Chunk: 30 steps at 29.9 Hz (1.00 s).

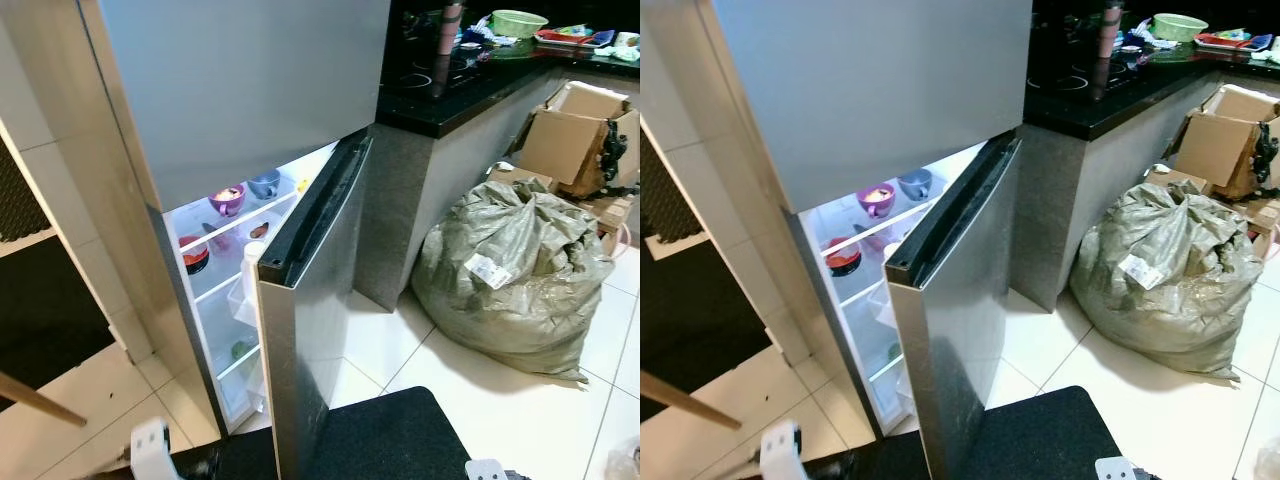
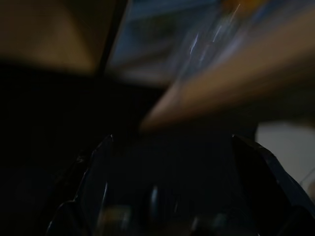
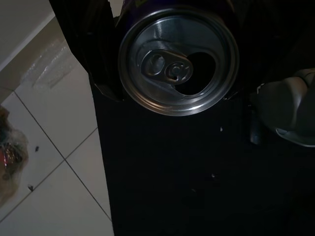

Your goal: Restocking fridge

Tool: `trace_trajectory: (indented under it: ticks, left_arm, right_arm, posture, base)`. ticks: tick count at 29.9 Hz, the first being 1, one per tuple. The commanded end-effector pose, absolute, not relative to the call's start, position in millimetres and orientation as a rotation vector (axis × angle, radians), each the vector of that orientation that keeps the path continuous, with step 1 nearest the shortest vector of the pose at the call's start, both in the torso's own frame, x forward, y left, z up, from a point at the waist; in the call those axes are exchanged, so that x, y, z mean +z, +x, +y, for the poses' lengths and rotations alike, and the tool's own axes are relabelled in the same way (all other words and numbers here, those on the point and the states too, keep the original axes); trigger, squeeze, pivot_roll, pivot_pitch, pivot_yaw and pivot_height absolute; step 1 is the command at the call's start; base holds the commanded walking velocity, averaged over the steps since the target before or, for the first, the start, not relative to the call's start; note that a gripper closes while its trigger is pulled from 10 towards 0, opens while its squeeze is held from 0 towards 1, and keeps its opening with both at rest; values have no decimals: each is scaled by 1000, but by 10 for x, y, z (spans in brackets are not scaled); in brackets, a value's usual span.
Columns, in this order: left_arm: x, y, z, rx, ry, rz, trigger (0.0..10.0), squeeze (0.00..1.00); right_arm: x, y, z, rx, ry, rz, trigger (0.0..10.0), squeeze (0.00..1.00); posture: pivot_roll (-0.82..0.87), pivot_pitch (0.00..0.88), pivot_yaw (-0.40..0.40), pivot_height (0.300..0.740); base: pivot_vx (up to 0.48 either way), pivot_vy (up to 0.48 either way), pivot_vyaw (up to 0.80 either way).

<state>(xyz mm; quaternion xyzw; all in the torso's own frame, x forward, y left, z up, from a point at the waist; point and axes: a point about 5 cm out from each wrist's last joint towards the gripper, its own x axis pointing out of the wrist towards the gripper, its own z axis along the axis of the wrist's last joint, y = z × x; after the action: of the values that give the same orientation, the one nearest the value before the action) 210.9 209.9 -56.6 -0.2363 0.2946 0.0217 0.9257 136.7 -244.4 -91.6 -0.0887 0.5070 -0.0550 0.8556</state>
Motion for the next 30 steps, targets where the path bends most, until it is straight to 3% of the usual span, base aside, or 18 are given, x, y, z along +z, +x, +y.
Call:
trace_trajectory:
  ticks: [1,3,18,26,30]
  left_arm:
    - [-450,2213,2232,44,-469,522,10000,0]
    - [-263,2428,2221,-52,-492,409,10000,0]
    - [431,2966,1652,-638,-496,32,10000,0]
    - [652,3049,1334,-835,-499,-63,10000,0]
    - [702,3060,1211,-881,-494,-88,10000,0]
  right_arm:
    - [-927,1352,-2423,-109,-181,1072,10000,0]
    - [-928,1347,-2428,-110,-182,1073,10000,0]
    - [-935,1322,-2430,-105,-182,1080,10000,0]
    - [-936,1320,-2434,-106,-177,1083,10000,0]
    - [-946,1305,-2426,-103,-172,1102,10000,0]
  posture:
    - [-56,17,9,740]
    - [-56,17,9,740]
    - [-58,27,4,740]
    - [-61,27,2,740]
    - [-63,27,3,740]
  base:
    - [0,0,0]
    - [0,0,0]
    - [0,0,0]
    - [0,0,0]
    - [0,0,-542]
